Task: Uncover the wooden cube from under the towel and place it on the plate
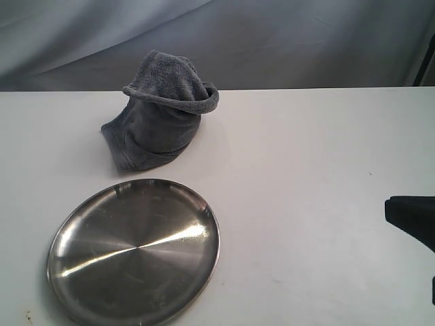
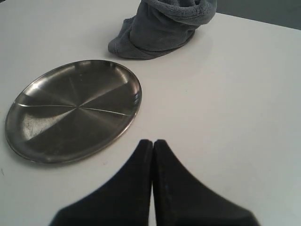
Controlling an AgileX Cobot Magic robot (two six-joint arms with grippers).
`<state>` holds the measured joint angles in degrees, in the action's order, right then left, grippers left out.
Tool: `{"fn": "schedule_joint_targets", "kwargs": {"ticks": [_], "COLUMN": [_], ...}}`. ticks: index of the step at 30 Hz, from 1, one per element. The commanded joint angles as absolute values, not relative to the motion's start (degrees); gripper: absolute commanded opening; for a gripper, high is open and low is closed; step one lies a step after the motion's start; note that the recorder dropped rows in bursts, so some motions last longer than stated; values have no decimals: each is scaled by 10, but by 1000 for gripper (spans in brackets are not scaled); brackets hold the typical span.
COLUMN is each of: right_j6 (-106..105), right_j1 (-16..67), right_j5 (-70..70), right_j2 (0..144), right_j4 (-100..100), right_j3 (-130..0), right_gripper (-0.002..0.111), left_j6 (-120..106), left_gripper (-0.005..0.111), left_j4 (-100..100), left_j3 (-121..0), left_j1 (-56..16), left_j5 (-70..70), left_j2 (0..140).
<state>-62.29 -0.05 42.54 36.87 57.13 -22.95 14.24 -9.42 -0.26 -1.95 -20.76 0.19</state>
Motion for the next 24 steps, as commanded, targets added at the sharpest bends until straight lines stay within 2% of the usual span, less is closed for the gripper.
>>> {"fn": "schedule_joint_targets", "kwargs": {"ticks": [1,24], "right_j6": [-628,-627], "right_j1": [1,1], "right_j5": [406,392], "right_j2": [371,371], "right_j4": [599,646], "right_j3": [-233,-233], "right_gripper": [0,0], "left_j6": [144,144], "left_gripper": [0,0], "left_j4": [-91,-91], "left_j3": [0,0], "left_j1": [-23,-23], "left_j5": [-204,-204], "left_j2": [0,0]}}
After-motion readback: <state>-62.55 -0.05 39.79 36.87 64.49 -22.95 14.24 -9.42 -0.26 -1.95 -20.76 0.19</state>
